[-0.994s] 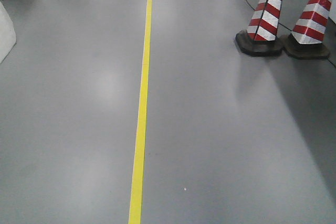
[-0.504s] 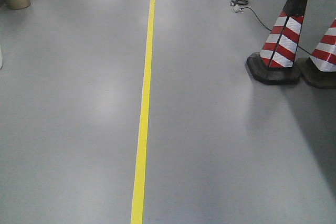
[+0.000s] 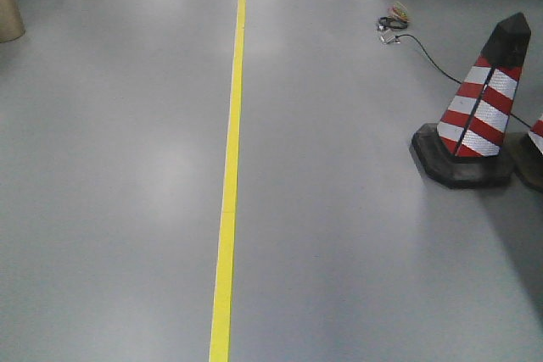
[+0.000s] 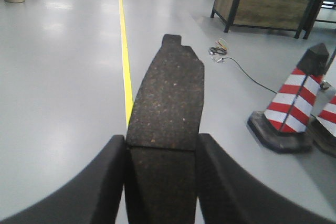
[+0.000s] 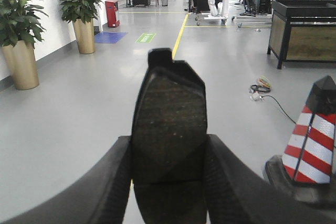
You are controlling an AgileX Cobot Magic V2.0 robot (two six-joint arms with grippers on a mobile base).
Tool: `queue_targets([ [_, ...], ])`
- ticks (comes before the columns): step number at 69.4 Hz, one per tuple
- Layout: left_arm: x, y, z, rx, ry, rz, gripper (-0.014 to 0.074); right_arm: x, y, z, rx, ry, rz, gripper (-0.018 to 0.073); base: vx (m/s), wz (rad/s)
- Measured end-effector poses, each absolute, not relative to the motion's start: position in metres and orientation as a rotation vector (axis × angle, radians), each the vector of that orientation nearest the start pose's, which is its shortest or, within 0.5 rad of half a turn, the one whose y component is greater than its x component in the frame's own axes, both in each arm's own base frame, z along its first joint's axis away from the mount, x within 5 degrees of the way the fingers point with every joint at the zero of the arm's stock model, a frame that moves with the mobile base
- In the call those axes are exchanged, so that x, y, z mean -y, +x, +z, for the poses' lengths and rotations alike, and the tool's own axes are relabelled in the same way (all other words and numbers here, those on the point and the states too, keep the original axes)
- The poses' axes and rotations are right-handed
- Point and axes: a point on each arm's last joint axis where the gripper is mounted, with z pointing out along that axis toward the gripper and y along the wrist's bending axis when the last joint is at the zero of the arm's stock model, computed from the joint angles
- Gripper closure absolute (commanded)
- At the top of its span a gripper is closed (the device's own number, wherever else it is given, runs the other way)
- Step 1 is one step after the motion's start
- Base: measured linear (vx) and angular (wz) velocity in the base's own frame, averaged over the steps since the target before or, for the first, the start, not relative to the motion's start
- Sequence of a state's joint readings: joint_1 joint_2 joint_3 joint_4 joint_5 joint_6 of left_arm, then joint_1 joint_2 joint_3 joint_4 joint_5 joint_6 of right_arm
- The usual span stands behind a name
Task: Move and align brake pads A on conveyor
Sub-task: 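Turn the base past the striped cones toward the black conveyor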
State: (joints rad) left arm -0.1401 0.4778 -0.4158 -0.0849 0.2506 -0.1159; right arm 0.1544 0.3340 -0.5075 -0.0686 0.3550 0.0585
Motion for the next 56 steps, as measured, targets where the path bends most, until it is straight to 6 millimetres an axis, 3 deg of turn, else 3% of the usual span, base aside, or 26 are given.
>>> queue_targets([
  [56,0.0167,0.1045,0.2951,-1.802,-0.037,-0.261,0.0603,-0.0091,0.0725,0.3294,-1.661,-0.115,0.093,0.0561,0.63,0.01],
])
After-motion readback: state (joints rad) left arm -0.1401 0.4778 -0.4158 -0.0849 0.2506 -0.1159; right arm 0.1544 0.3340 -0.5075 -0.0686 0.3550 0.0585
